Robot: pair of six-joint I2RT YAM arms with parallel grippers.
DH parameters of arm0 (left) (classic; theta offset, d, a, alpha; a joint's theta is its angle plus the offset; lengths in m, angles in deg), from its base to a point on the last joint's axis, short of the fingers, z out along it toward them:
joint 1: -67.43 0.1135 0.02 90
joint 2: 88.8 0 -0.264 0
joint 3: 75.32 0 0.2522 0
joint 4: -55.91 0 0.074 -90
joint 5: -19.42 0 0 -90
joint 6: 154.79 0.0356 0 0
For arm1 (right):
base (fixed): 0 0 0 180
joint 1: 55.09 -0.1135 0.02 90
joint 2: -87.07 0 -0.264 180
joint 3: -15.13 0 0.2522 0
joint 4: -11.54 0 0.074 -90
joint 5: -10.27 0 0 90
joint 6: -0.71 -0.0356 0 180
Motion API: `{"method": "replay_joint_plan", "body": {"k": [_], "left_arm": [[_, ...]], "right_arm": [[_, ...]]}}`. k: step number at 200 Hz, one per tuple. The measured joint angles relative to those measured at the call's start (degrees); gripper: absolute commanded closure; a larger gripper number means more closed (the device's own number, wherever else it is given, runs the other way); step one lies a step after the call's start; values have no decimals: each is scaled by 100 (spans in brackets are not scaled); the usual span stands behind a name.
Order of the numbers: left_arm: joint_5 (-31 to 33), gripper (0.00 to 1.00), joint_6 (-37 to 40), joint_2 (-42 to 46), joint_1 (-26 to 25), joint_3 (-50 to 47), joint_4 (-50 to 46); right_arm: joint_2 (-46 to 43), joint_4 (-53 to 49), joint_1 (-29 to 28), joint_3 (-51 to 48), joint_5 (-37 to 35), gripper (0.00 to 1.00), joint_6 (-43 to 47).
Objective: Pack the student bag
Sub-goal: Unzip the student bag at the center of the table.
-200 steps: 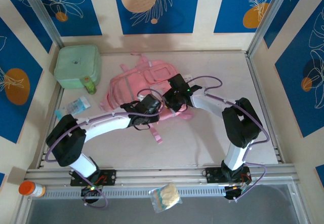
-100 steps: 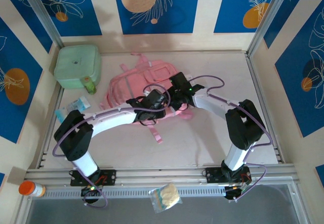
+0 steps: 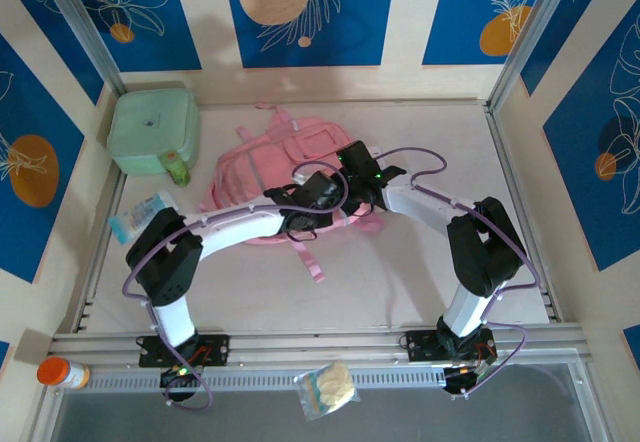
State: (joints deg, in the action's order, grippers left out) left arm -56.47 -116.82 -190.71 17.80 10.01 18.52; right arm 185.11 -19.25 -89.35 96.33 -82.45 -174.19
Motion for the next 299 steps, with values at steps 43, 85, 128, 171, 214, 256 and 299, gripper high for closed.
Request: {"method": "replay_joint_plan", "body": {"k": [43, 85, 128, 171, 214, 256, 299], "left_arm": [[278, 79, -72, -61, -7, 33, 2], [315, 89, -90, 90, 15, -195, 262], [-380, 96, -42, 560, 232, -627, 678], [-586, 99, 11, 1121, 319, -929, 527], [-1123, 100, 243, 1895, 758, -1576, 509], [-1482, 100, 619, 2105, 1362, -2144, 136], [-1550, 81, 837, 2205, 1263, -2098, -11]], "right_arm": [[-76, 151, -15, -111, 9, 100, -109], [-109, 184, -13, -120, 7, 100, -109], [-197, 184, -9, -120, 22, 100, -66], [-238, 179, 26, -120, 243, 100, -35], [-238, 94, 48, -120, 297, 100, 83], [-238, 68, 127, -120, 299, 100, 177], [-238, 55, 72, -118, 286, 100, 192]]}}
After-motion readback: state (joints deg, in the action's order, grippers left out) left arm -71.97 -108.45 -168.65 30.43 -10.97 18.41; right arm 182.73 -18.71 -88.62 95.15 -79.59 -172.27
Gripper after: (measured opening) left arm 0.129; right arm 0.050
